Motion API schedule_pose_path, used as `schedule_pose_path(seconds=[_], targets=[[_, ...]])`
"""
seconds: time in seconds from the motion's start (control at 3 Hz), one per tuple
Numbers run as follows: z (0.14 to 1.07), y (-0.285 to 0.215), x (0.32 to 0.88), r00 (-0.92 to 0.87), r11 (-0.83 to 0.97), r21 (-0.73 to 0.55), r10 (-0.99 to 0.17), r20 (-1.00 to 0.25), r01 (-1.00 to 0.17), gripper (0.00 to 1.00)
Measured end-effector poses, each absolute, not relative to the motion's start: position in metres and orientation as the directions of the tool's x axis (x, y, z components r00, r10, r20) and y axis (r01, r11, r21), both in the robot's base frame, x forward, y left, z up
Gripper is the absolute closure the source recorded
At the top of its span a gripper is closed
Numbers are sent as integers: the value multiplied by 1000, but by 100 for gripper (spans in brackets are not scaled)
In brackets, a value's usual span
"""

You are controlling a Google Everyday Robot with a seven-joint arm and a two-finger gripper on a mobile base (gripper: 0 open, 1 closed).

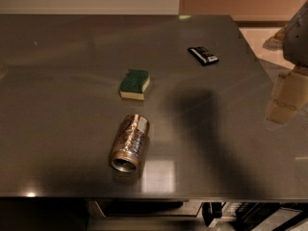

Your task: Pick orange can

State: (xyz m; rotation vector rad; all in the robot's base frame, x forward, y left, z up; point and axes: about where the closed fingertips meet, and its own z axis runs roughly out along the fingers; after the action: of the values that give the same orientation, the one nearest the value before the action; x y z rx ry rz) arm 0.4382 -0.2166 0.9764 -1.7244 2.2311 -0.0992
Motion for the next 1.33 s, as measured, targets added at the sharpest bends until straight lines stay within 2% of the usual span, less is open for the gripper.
schedule_pose_path(seconds=[0.33, 0.67, 1.33], targets=[[977, -216, 438, -219, 268, -249, -953, -207, -931, 0], [972, -194, 447, -131, 182, -214, -964, -233, -960, 0], [949, -108, 473, 179, -139, -150, -937, -301, -979, 0]])
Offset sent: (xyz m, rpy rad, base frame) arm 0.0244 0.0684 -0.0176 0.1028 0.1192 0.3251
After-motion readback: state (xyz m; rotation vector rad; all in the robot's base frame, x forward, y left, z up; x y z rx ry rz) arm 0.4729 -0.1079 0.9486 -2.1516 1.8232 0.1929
